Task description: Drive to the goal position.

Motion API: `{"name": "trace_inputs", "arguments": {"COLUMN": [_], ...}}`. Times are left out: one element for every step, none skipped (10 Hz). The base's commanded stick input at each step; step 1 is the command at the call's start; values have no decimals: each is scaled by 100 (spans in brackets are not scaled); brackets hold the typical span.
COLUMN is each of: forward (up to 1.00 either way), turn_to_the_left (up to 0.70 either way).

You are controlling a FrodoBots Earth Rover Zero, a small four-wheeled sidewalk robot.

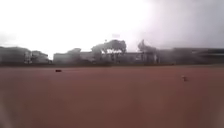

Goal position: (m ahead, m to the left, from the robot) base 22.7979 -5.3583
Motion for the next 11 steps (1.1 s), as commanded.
{"name": "trace_inputs", "arguments": {"forward": [50, 50, 50, 50, 50, 50, 50, 50, 50, 50, 50], "turn_to_the_left": [0, 0, 0, 0, 0, 0, 0, 0, 0, 0, 0]}}
